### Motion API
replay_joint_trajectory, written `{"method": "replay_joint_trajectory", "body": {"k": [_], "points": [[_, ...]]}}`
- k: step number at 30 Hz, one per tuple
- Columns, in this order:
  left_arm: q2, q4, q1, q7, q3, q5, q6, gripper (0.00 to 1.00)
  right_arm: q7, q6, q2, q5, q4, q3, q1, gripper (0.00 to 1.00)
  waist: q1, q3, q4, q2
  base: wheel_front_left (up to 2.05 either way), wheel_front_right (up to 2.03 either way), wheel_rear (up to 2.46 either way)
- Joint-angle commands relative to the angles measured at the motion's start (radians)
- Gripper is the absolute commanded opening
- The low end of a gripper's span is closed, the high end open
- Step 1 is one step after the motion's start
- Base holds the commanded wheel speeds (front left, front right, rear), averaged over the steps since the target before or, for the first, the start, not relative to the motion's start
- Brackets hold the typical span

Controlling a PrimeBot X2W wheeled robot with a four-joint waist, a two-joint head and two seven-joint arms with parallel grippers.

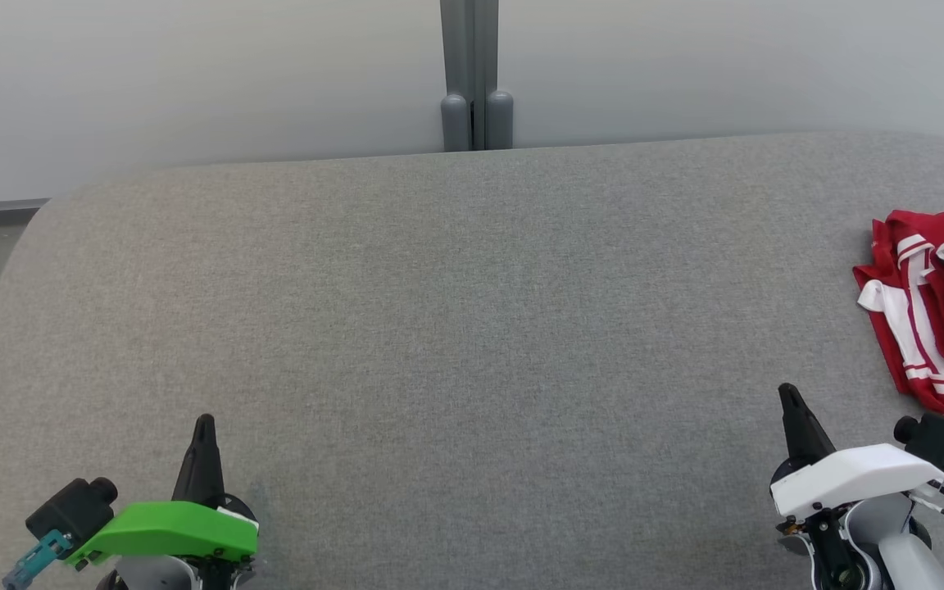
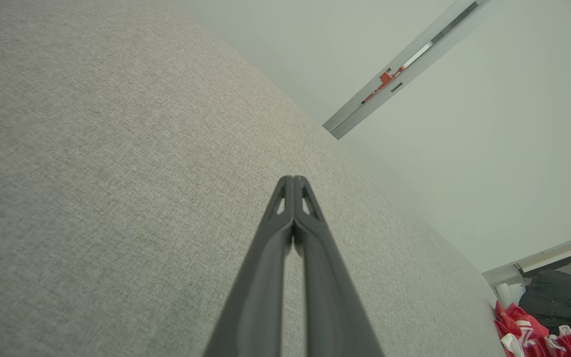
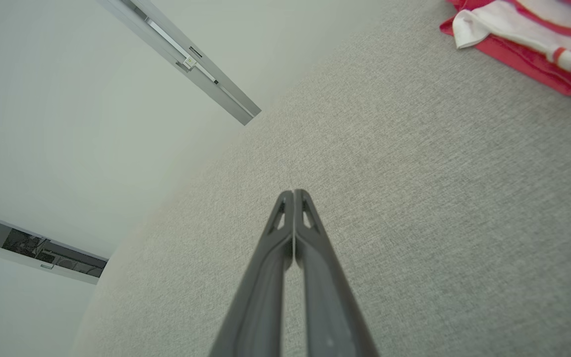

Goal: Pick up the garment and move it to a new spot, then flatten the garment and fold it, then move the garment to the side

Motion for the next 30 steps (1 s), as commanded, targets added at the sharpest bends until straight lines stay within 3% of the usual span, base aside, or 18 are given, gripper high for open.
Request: {"method": "replay_joint_trajectory", "body": {"k": [1, 30], "points": [[0.005, -0.019, -0.020, 0.007, 0.009, -0.034, -0.005, 0.00, 0.007, 0.000, -0.003, 0.035, -0.020, -0.007, -0.013, 0.00, 0.0000, 0.000, -0.001, 0.0000, 0.00, 0.00, 0.00], [0.007, -0.061, -0.027, 0.101, 0.053, -0.356, -0.016, 0.00, 0.072, 0.000, 0.010, 0.377, -0.059, -0.040, -0.012, 0.00, 0.0000, -0.001, -0.013, 0.0000, 0.00, 0.00, 0.00]]}}
